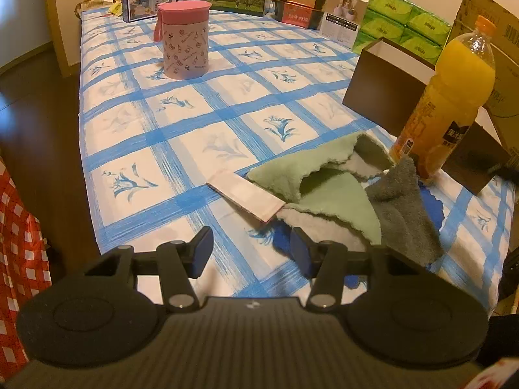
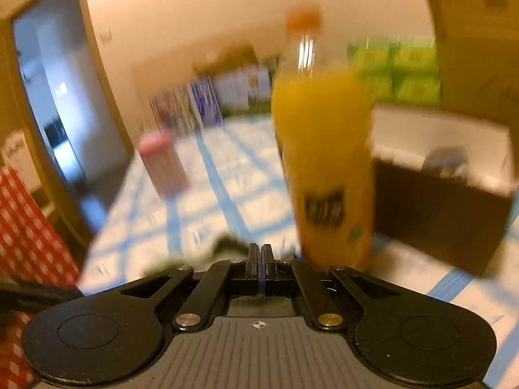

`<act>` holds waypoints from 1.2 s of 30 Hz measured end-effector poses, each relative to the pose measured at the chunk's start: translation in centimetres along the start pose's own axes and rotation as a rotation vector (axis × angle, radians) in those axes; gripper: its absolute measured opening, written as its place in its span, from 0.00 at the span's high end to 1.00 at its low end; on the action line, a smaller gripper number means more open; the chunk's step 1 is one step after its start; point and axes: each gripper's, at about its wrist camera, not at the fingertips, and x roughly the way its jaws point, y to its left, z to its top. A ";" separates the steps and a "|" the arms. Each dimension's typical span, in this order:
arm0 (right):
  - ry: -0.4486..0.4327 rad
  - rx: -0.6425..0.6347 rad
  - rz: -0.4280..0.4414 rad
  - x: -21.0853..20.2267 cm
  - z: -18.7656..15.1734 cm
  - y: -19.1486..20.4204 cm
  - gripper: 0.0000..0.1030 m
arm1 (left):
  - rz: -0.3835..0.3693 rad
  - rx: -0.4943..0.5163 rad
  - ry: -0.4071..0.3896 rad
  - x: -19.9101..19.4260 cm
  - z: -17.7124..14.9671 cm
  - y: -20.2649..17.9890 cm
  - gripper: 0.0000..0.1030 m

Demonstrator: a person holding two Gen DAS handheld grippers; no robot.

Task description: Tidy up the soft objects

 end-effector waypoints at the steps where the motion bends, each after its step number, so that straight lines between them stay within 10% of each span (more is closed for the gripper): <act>1: -0.047 0.002 0.006 -1.7 0.7 0.0 1.00 | -0.001 -0.001 0.001 -0.1 -0.1 0.0 0.52; 7: 0.026 0.021 0.004 -2.6 2.0 -0.9 0.99 | -0.020 0.002 -0.005 -0.6 -0.5 -0.5 0.53; 11: 0.168 0.006 -0.057 1.8 -0.6 -1.2 0.34 | -0.014 0.010 -0.009 -0.3 -0.2 -0.5 0.53; 12: 0.175 0.000 -0.064 2.7 -1.2 -1.2 0.32 | -0.015 0.009 -0.007 -0.1 0.0 -0.5 0.53; 22: 0.233 0.002 -0.059 11.3 -3.2 -1.9 0.34 | 0.004 0.018 0.001 3.0 1.6 0.0 0.53; 24: 0.229 -0.029 -0.016 11.5 -3.5 -1.7 0.99 | 0.003 0.018 0.005 3.2 1.6 0.0 0.53; 36: -0.108 0.012 0.113 -4.3 2.2 -0.5 0.97 | 0.001 0.007 -0.012 1.1 0.2 0.8 0.53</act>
